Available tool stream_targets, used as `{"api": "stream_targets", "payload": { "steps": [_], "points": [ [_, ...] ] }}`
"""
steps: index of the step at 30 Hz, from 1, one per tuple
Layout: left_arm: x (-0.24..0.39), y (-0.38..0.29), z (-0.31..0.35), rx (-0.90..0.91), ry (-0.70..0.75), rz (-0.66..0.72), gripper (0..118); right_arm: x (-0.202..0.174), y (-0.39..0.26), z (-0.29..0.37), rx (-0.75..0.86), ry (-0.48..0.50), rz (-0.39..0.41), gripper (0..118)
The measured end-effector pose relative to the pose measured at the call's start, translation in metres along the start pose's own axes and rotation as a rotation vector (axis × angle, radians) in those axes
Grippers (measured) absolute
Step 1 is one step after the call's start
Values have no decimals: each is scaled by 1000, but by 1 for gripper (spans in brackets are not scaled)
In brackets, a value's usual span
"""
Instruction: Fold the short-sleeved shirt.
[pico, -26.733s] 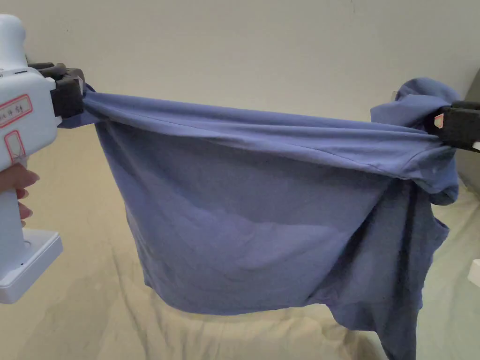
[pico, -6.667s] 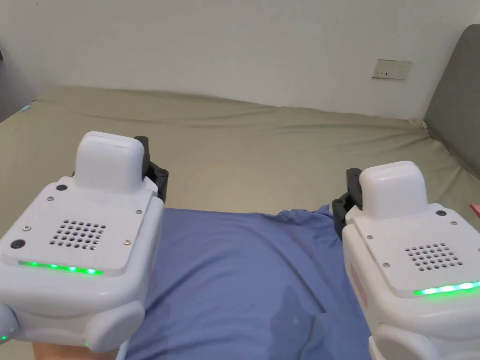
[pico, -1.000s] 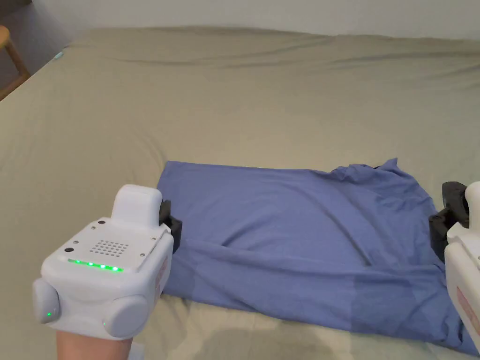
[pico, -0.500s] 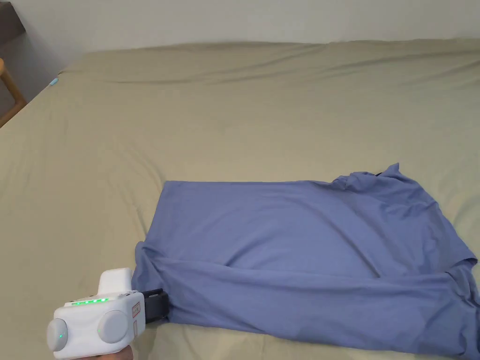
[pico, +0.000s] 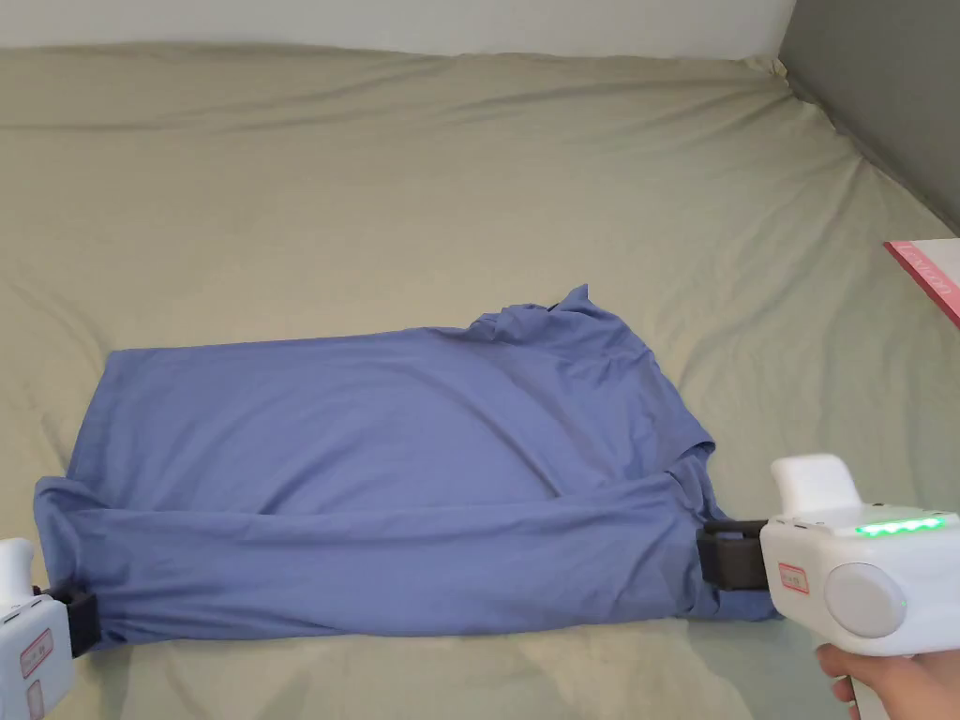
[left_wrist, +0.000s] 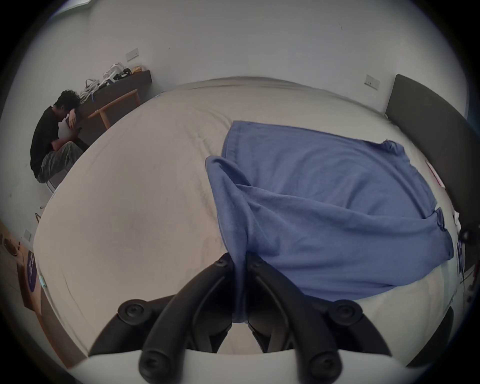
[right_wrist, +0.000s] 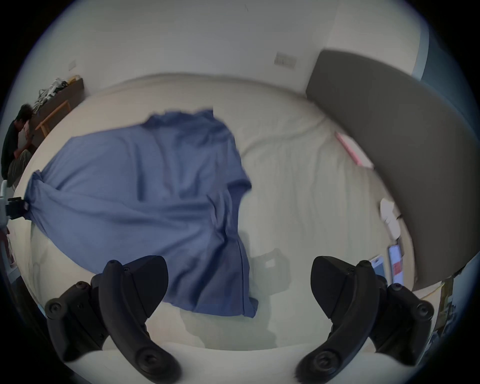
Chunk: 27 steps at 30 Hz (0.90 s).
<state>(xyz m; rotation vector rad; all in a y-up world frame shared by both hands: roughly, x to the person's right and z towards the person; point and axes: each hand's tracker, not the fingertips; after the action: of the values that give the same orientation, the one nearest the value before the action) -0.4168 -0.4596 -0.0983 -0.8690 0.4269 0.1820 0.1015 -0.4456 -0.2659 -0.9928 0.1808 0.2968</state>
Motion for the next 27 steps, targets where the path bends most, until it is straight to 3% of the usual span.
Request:
{"api": "stream_targets", "payload": {
  "steps": [5,8,10,11,13,14,15,17,27],
  "points": [
    [12,0,17,26,14,-62,7,0,-14,-55,-197,-17,-42,113],
    [13,1,17,22,23,-80,7,-8,-15,-57,-168,13,-53,108],
    [7,1,10,12,23,-89,6,-13,-12,-49,-139,40,-10,83],
    [8,0,8,7,27,-99,7,-16,-10,-46,-139,78,-12,60],
    [10,-2,7,1,32,-116,6,-29,-6,-37,-148,88,-3,27],
    [8,0,7,0,33,-119,7,-33,-5,-36,-135,60,67,12],
    [9,0,7,-2,33,-125,7,-35,-4,-36,-130,86,94,12],
    [9,1,11,4,35,-137,7,-38,0,-34,-144,50,100,12],
    [-3,11,58,50,2,-194,7,-11,13,51,-71,115,38,12]
  ]
}}
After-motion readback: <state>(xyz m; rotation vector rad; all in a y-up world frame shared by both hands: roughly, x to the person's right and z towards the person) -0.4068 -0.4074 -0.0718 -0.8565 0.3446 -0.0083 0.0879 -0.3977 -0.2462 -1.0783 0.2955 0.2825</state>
